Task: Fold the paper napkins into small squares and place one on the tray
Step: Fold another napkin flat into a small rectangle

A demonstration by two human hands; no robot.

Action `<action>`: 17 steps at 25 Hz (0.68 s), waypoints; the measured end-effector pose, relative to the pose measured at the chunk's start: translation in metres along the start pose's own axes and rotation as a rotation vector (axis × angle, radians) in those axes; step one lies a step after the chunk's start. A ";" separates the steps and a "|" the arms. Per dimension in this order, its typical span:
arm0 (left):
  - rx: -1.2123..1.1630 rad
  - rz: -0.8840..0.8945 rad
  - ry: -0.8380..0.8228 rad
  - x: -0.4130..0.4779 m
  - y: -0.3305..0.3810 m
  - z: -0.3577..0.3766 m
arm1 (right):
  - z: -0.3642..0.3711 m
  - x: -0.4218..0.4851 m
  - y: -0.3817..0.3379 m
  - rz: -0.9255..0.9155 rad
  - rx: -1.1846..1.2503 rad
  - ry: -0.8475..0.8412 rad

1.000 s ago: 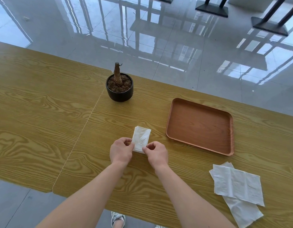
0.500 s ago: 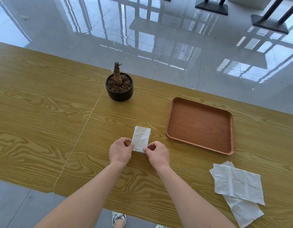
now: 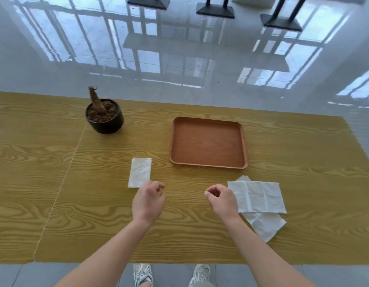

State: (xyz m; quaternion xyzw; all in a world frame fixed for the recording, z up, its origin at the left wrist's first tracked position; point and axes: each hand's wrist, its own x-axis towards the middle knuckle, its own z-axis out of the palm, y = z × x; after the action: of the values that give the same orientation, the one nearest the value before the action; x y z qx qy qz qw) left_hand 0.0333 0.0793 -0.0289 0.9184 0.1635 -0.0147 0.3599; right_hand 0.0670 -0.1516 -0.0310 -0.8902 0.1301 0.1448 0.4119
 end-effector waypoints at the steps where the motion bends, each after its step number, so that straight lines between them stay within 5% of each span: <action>1: 0.005 0.032 -0.033 -0.007 0.011 0.012 | -0.015 -0.002 0.013 0.006 -0.006 0.029; 10: 0.127 0.327 -0.270 -0.019 0.125 0.121 | -0.132 0.015 0.102 -0.028 -0.239 0.207; 17: 0.412 0.392 -0.283 0.010 0.162 0.157 | -0.158 0.065 0.107 -0.211 -0.554 0.055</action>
State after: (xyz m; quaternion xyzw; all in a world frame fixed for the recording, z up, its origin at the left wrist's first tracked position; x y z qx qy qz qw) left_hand 0.1073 -0.1335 -0.0401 0.9749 -0.0746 -0.1057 0.1813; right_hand 0.1135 -0.3483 -0.0314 -0.9809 0.0035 0.1068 0.1623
